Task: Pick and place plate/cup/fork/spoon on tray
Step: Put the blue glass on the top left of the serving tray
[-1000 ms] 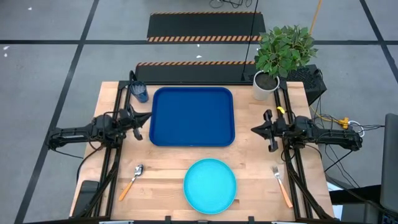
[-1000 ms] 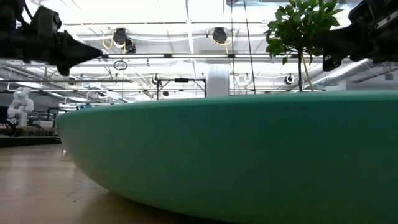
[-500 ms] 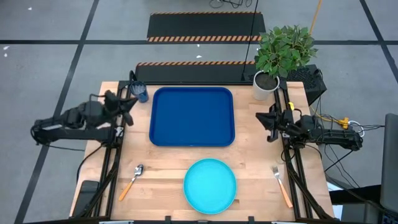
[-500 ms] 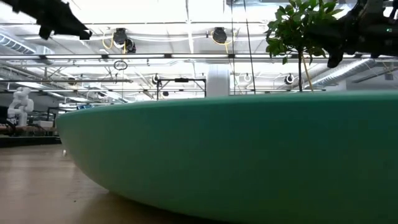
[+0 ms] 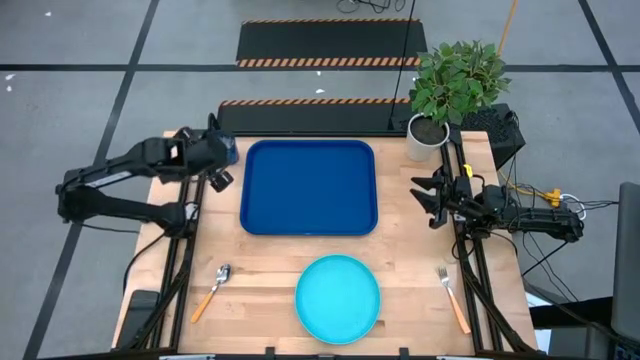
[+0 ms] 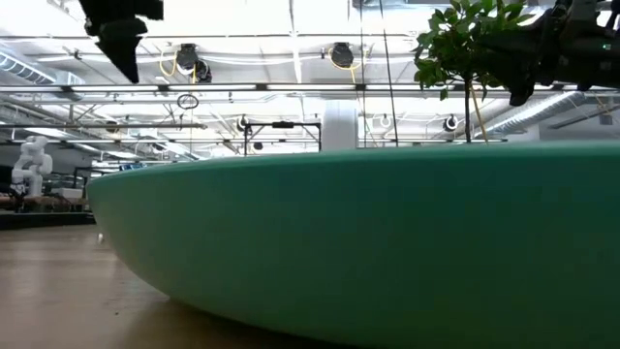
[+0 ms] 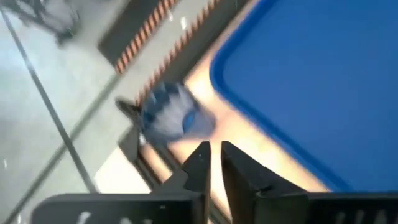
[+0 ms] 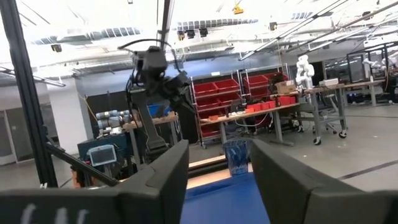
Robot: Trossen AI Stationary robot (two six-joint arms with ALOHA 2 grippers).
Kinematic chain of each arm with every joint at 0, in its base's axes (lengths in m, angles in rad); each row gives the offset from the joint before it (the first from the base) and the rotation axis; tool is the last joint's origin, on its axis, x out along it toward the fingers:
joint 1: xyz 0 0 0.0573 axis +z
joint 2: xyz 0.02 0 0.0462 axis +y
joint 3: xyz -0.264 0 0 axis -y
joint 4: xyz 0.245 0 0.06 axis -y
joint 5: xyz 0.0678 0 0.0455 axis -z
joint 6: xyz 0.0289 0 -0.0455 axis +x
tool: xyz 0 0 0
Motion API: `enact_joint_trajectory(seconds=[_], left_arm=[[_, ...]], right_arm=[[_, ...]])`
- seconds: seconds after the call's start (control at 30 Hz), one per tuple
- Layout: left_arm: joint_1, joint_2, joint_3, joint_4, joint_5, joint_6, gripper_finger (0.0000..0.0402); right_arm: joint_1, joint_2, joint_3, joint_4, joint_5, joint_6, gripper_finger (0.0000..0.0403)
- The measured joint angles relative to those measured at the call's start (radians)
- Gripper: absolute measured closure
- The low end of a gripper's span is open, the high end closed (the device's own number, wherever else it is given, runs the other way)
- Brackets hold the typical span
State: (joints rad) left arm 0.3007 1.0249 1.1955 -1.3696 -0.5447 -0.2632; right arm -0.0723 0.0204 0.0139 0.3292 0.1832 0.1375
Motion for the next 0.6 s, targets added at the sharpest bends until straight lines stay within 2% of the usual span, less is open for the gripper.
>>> enact_joint_trajectory(seconds=[0.17, 0.37, 0.47, 0.6], left_arm=[[0.145, 0.066, 0.004, -0.026, 0.186, 0.075, 0.0288], [0.321, 0.139, -0.017, -0.03, 0.242, 0.173, 0.0217], [0.402, 0.169, -0.017, 0.021, 0.298, 0.22, 0.0197], [0.493, 0.213, -0.017, 0.083, 0.35, 0.264, 0.0191]], right_arm=[[0.0, 0.0, 0.0, -0.009, -0.002, 0.0, 0.022], [0.0, 0.0, 0.0, -0.022, -0.004, 0.0, 0.022], [0.0, 0.0, 0.0, -0.028, -0.004, 0.002, 0.022], [0.0, 0.0, 0.0, -0.04, -0.005, 0.016, 0.022]])
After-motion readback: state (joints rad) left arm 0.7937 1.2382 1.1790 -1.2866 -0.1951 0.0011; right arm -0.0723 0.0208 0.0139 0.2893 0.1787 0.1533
